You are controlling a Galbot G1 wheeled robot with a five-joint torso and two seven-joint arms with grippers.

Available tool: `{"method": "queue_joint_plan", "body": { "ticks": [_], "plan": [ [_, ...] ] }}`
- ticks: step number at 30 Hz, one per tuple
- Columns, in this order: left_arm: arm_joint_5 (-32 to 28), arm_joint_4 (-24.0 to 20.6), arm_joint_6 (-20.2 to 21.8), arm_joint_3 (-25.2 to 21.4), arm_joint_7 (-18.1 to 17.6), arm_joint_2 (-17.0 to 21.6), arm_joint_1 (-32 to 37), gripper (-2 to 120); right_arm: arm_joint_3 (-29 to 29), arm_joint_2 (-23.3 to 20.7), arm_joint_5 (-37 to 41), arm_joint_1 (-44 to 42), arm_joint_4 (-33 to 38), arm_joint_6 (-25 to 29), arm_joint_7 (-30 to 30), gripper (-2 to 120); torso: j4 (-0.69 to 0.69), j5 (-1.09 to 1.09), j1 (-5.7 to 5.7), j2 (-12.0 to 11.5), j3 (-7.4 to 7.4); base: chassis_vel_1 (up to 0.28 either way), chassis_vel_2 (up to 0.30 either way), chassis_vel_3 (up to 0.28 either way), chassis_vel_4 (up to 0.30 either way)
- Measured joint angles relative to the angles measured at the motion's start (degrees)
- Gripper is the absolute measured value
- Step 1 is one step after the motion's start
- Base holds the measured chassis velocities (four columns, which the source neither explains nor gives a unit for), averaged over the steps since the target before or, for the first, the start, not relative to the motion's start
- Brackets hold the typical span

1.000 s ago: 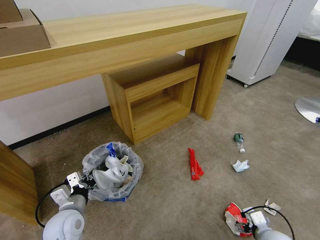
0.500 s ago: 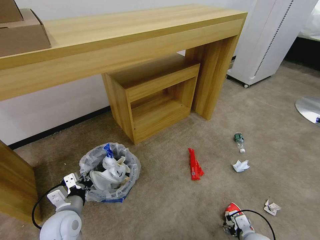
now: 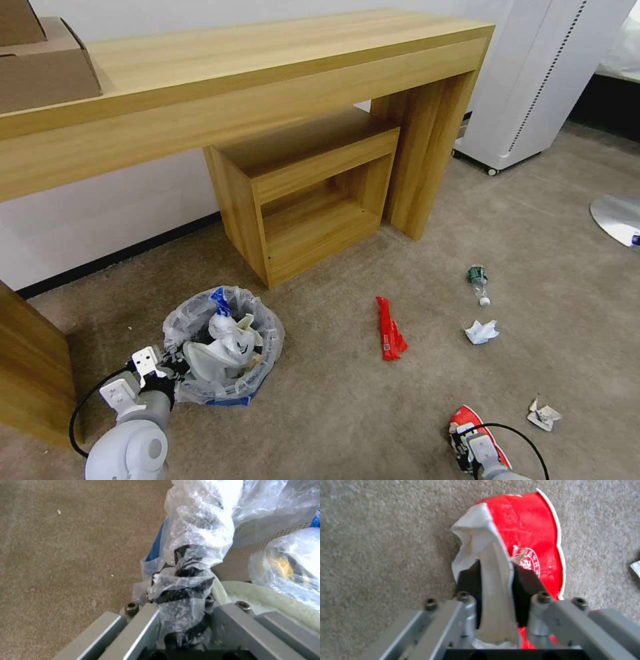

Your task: Pick up the trash bin and place the garbage on the floor into it.

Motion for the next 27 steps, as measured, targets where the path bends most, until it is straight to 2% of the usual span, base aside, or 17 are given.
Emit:
{"method": "queue_joint_plan", "body": {
  "ticks": [2,4,5,11,16,19,20,23,24,27],
  "plan": [
    [0.0,0.0,-0.02,0.01,0.0,-0.02,-0.01,0,-0.02,0.08,-0.3,-0.02,-0.25,0.23,-0.08,9,0.0,0.0,0.0,0.0,0.0,0.0,0.0,0.0,0.0],
    [0.0,0.01,-0.02,0.01,0.0,-0.02,-0.01,0,-0.04,0.11,-0.47,-0.03,-0.37,0.34,-0.12,7,0.0,0.0,0.0,0.0,0.0,0.0,0.0,0.0,0.0],
    [0.01,0.02,-0.04,0.01,0.0,-0.03,-0.01,0,-0.07,0.18,-0.79,-0.08,-0.57,0.6,-0.24,0,0.0,0.0,0.0,0.0,0.0,0.0,0.0,0.0,0.0],
    [0.03,0.04,-0.06,0.02,0.0,-0.03,-0.01,0,-0.13,0.46,-1.25,-0.14,-0.87,1.05,-0.48,0,0.0,0.0,0.0,0.0,0.0,0.0,0.0,0.0,0.0],
    [0.42,0.38,-0.44,0.02,0.06,-0.15,0.08,0,0.79,0.43,-2.05,-0.66,0.21,3.83,-2.2,0,-0.01,0.04,0.0,0.0,0.0,0.0,0.0,0.0,0.0],
    [0.56,0.59,-0.54,0.13,0.1,-0.18,-0.04,0,2.82,-1.24,-3.1,-1.34,2.86,9.52,-5.6,0,0.01,0.01,0.0,0.0,0.0,0.0,0.0,0.0,0.0],
    [0.56,0.59,-0.54,0.13,0.1,-0.18,-0.04,0,2.82,-1.24,-3.1,-1.34,2.86,9.52,-5.6,0,0.01,0.01,0.0,0.0,0.0,0.0,0.0,0.0,0.0],
    [0.51,0.62,-0.53,0.2,0.1,-0.07,-0.2,0,5.21,-3.43,-4.33,-2.29,7.03,17.97,-10.81,0,-0.01,0.0,0.0,0.0,0.0,0.0,0.0,0.0,0.0],
    [0.51,0.62,-0.53,0.2,0.1,-0.07,-0.2,0,5.21,-3.43,-4.33,-2.29,7.03,17.97,-10.81,0,-0.01,0.0,0.0,0.0,0.0,0.0,0.0,0.0,0.0],
    [0.46,0.61,-0.24,0.35,0.01,0.02,-0.26,0,6.01,-4.67,-3.2,1.11,11.76,29.55,-19.22,0,0.0,0.01,0.0,0.0,0.0,0.0,0.0,0.0,0.0]
  ]
}}
